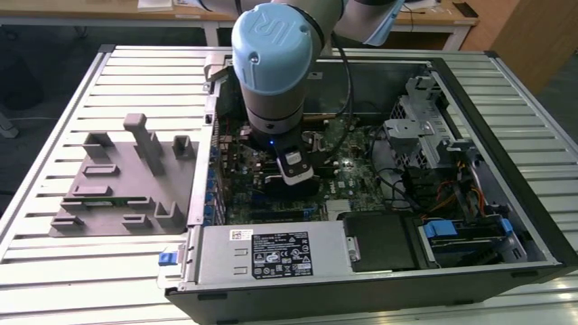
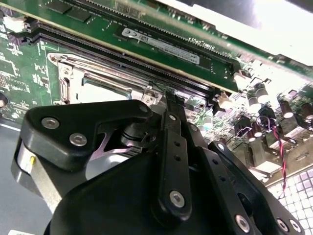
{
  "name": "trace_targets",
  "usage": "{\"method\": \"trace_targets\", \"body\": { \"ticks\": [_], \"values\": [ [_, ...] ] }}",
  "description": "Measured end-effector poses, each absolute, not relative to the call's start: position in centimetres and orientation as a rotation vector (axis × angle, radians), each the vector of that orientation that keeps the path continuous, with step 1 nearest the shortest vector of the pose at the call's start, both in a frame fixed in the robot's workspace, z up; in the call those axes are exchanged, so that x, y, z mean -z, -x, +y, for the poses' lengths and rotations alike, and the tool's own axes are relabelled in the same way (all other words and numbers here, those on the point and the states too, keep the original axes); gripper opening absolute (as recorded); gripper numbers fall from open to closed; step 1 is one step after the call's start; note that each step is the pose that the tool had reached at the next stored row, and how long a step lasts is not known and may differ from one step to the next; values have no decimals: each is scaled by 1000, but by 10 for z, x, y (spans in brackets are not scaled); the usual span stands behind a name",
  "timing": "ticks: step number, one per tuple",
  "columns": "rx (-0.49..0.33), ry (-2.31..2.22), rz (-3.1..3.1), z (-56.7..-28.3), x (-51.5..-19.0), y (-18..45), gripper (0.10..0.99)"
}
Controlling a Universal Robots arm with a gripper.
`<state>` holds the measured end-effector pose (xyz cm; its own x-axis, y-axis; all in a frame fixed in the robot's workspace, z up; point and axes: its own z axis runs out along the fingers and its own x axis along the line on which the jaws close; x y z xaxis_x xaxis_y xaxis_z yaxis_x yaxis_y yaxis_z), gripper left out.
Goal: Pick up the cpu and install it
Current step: 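Install the second cpu locking lever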
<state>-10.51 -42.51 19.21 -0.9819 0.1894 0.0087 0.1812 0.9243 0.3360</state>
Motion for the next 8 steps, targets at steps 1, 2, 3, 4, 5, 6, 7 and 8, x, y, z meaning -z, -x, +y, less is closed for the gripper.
{"method": "trace_targets", "body": {
  "ticks": [1,2,3,4,5,6,7,8],
  "values": [
    [-534,-295,3058,-425,-192,105,106],
    [-539,-295,3057,-424,-192,105,106],
    [-542,-295,3057,-424,-192,105,106],
    [-546,-295,3056,-424,-192,105,106],
    [-547,-295,3056,-423,-191,105,106],
    [-548,-295,3056,-423,-191,105,106],
    [-549,-295,3056,-423,-190,106,106],
    [-549,-295,3056,-423,-189,106,106]
  ]
}}
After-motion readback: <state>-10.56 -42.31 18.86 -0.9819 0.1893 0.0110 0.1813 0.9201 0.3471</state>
